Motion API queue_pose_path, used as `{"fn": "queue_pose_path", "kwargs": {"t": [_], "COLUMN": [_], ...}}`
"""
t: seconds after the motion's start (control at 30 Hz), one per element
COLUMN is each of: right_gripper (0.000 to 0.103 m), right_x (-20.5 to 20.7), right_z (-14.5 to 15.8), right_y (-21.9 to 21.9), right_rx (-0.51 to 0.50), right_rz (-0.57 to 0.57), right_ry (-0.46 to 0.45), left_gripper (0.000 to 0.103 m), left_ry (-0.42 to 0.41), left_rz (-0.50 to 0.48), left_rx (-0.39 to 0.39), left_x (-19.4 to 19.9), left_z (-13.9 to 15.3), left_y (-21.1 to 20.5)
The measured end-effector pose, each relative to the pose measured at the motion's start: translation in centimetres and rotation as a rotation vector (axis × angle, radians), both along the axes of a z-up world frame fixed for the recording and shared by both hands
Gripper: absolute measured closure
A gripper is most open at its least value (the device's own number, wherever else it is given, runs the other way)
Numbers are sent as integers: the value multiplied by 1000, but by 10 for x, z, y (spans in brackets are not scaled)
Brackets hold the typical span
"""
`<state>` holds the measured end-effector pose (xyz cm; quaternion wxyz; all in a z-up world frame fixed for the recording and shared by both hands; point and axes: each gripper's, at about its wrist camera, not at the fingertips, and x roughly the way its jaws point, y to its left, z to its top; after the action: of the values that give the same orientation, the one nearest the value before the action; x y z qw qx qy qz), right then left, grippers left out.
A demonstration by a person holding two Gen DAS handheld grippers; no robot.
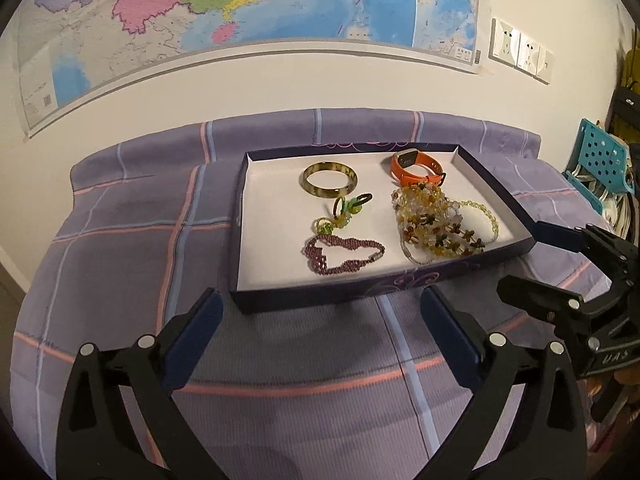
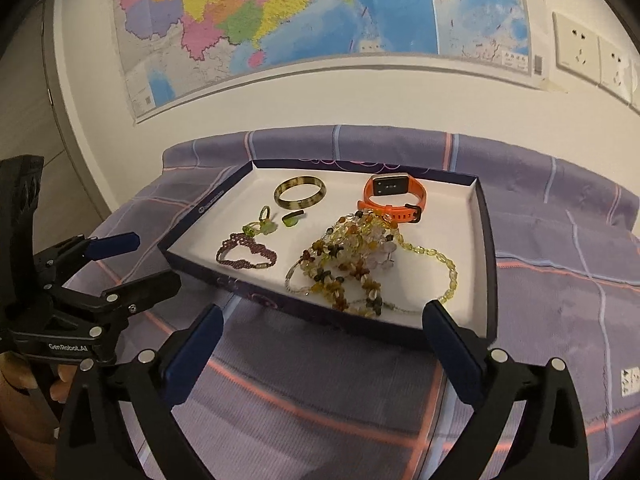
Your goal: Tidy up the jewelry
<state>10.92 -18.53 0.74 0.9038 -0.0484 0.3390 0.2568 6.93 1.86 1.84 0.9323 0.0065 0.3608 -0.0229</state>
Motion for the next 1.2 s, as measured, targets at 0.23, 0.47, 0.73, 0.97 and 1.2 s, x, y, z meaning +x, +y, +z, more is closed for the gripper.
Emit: {"fn": "queue_pose_path", "kwargs": {"t": [0.23,0.47,0.73,0.97,1.2], "right_gripper": [6,6,6,6,6], "right_x": [-18,-32,-42,-48,-51], "right_z": [-7,-8,-9,-10,-10], "right_y": [-3,-1,-2,-4,-4], "right_rx": [18,0,-9,-7,-6], "right_rz": [-24,-30,-47,-58,-58], "right_ry": [12,-2,-15,-22,-21], "left_gripper": [6,6,6,6,6], "left_ry": [11,19,11,3,0], "left_rz": [40,64,78,88,88], "left_rx": [3,-13,-4,-1,3], "left_x": [-12,-25,-34,-39,-41], "left_z": [-3,-7,-5,-3,-2], "left_y": [0,-1,-3,-2,-2]}}
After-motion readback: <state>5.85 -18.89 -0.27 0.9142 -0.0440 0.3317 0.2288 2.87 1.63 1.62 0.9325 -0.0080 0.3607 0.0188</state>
